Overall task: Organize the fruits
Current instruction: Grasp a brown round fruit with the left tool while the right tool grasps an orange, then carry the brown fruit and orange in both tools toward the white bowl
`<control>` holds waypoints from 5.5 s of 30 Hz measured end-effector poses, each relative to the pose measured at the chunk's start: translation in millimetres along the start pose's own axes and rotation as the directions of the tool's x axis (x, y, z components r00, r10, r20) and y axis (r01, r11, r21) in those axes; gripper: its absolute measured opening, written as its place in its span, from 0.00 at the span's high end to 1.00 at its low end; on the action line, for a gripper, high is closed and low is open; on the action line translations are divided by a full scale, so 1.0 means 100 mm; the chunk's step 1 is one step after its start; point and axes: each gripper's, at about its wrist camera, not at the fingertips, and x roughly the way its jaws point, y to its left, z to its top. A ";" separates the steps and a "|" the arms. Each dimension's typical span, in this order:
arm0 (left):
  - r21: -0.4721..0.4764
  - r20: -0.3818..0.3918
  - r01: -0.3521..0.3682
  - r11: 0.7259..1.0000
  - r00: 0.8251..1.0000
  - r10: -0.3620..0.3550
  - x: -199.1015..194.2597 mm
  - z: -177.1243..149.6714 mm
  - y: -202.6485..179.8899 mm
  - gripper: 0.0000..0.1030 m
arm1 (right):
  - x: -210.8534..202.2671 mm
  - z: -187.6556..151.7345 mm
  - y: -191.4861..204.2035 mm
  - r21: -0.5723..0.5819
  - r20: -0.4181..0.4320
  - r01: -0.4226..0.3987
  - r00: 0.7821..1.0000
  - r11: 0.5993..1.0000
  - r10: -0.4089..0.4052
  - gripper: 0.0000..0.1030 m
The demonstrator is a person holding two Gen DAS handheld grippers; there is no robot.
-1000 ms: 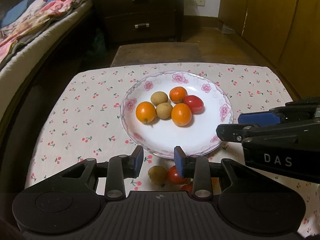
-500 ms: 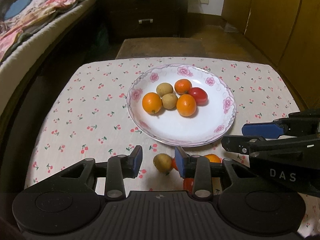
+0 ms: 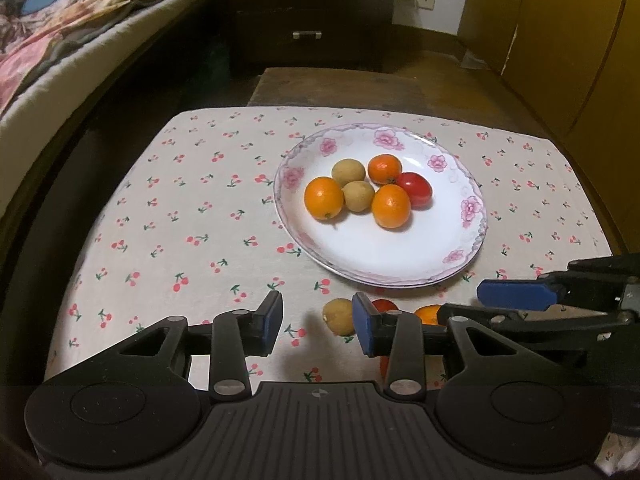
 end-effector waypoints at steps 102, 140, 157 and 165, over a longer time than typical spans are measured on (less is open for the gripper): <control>0.026 -0.132 0.068 0.997 0.989 -0.064 -0.08 -0.71 -0.24 0.67 | -0.12 -0.58 0.13 -0.049 -0.116 0.052 0.992 0.997 -0.057 0.67; -0.034 -0.125 0.042 0.999 0.991 -0.046 0.05 -0.53 -0.22 0.66 | -0.15 -0.62 0.11 -0.051 -0.127 0.082 0.988 0.995 -0.088 0.67; 0.014 -0.112 0.051 0.999 0.992 -0.049 -0.04 -0.53 -0.32 0.69 | -0.34 -0.57 0.02 -0.008 -0.067 0.088 0.994 0.996 -0.089 0.67; -0.023 -0.121 0.054 0.998 0.991 -0.056 0.07 -0.50 -0.32 0.68 | -0.35 -0.56 0.00 0.006 -0.062 0.078 0.995 0.997 -0.077 0.67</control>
